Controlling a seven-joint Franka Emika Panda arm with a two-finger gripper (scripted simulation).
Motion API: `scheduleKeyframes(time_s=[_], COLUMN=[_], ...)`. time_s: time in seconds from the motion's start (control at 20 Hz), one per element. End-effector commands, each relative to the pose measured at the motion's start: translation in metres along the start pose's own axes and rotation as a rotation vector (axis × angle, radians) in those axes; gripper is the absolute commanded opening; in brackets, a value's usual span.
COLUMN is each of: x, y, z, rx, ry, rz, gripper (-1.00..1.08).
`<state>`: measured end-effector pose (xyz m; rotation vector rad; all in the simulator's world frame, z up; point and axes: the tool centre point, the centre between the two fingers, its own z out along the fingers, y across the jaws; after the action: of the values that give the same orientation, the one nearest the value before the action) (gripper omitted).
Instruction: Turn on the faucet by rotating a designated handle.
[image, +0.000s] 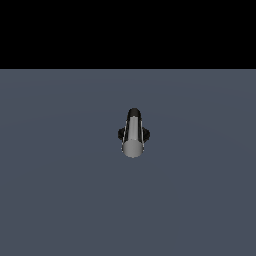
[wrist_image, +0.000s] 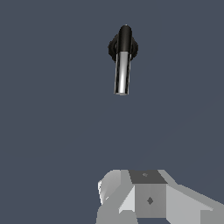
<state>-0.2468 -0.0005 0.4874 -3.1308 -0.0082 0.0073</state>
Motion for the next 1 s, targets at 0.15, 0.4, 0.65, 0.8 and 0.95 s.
scheduleKeyframes(time_s=[0.15, 0.4, 0.65, 0.8, 0.95], x=[0.001, 0.005, 0.013, 0.019, 0.027], y=[0.0, -0.003, -0.008, -0.013, -0.017], z=[0.002, 0.015, 0.04, 0.059, 0.083], rx=[0.0, 0.0, -0.001, -0.001, -0.002], ry=[0.0, 0.0, 0.001, 0.001, 0.001], rz=[0.001, 0.007, 0.017, 0.026, 0.035], gripper=[-1.0, -1.0, -1.0, -1.0, -1.0])
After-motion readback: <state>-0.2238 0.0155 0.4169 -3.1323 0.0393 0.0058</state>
